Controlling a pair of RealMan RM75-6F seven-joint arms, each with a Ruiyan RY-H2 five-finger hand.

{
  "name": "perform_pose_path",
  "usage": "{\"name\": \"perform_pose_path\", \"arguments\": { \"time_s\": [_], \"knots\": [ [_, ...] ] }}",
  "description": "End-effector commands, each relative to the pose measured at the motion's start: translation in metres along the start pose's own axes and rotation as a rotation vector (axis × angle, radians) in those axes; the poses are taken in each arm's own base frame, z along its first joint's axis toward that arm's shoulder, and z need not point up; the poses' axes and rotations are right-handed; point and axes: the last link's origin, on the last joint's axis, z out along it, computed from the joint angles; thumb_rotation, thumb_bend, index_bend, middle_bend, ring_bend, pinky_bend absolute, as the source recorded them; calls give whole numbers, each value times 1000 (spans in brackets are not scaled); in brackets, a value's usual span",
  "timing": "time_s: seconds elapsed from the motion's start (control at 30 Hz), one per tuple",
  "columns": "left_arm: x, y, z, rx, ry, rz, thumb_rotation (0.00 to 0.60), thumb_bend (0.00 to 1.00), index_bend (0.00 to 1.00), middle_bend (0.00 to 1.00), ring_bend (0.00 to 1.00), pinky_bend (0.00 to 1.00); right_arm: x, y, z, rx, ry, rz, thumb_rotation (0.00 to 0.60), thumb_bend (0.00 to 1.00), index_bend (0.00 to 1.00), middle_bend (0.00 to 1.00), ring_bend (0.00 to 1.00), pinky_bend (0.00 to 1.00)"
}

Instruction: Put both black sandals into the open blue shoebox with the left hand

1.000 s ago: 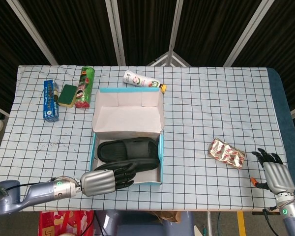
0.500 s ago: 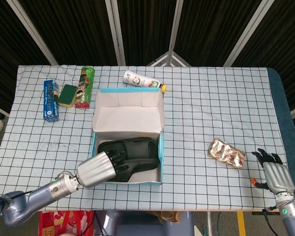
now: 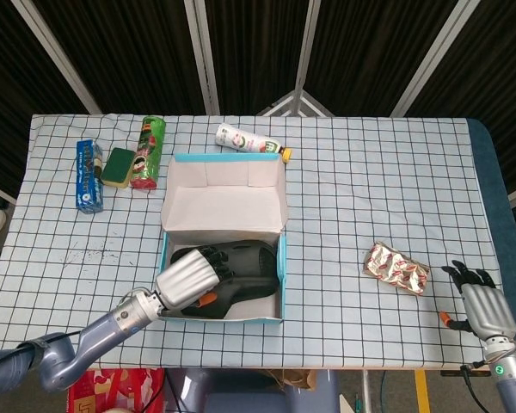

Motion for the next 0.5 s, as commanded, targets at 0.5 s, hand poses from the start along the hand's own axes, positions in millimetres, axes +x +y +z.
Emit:
{"name": "perform_pose_path", "arguments": {
  "time_s": [0.5],
  "knots": [
    [-35,0,-15,-34,-71,44,600,346,462,670,406,564,-1,1,-1,-6,-9,2,600,291,163,85,157,72]
  ]
}}
